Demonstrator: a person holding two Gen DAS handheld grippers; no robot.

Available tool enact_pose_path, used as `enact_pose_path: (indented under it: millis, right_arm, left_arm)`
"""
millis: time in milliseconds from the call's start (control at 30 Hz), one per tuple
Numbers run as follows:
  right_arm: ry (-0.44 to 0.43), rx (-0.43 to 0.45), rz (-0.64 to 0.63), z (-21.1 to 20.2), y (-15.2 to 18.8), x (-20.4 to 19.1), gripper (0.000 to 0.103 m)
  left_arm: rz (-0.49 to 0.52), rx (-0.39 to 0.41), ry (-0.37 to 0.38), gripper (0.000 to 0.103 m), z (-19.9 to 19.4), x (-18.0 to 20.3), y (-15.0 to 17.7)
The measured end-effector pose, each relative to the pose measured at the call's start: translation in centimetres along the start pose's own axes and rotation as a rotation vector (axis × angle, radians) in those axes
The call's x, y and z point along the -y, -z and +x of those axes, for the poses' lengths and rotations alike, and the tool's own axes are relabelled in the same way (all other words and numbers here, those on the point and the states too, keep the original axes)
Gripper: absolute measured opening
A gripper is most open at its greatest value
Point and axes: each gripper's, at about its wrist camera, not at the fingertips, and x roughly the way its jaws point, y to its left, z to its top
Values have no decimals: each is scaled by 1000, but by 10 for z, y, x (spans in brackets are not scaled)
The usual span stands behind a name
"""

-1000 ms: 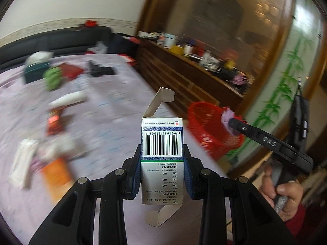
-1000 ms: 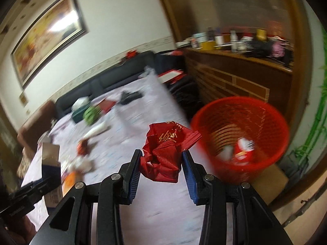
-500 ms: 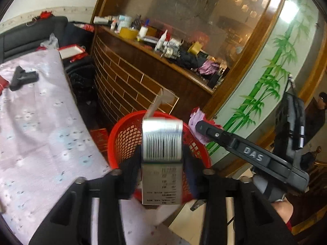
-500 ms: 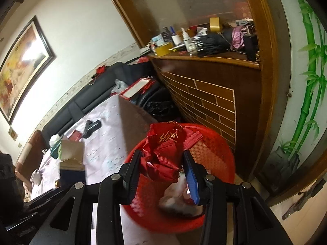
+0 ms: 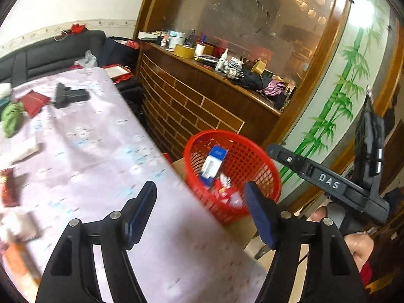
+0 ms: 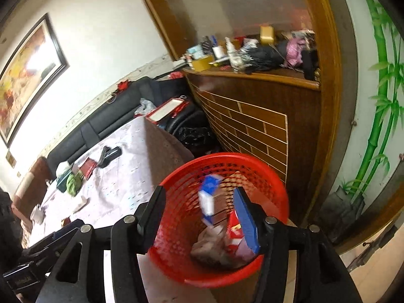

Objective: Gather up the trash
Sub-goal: 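Move both open tools back over the bed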

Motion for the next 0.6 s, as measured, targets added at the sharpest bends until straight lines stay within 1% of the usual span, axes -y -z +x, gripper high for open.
enact_pose_path:
  millis: [33, 100, 133, 167, 200, 233, 300, 367, 433, 500, 600]
  right_arm:
    - [-2, 8, -18, -4, 5, -8, 64]
    - [-24, 30, -50, -14, 15, -25, 78]
    - [-39, 44, -66, -20, 21, -34, 81]
    - [-49, 55, -81, -25, 25, -43, 83]
    - [-59, 64, -99, -30, 31, -52, 83]
    - [-65, 71, -112, -33, 36, -60, 83]
    - [-84, 76, -126, -38, 44, -73, 83]
    - [-106, 68, -142, -42, 54, -87, 83]
    - [-106, 73, -149, -44, 63, -98, 83]
    - [-126, 74, -161, -46, 73, -107, 83]
    - [-148, 53, -181, -45, 85, -123, 83]
  left_arm:
    - [6, 0, -13, 75, -7, -3, 5]
    - [7, 1, -48, 77, -25, -12, 16]
    - [5, 8, -68, 77, -34, -17, 20]
    - [3, 19, -110, 80, -43, -23, 26]
    - [4, 28, -160, 82, -52, -29, 30]
    - [5, 34, -208, 86, -59, -34, 34]
    - [-5, 36, -283, 87, -75, -49, 45]
    - [-29, 45, -324, 88, -88, -62, 54]
    - [-71, 41, -371, 88, -103, -78, 65]
    - [-108, 48, -435, 88, -116, -90, 74]
    - [-142, 102, -531, 88, -140, -102, 89]
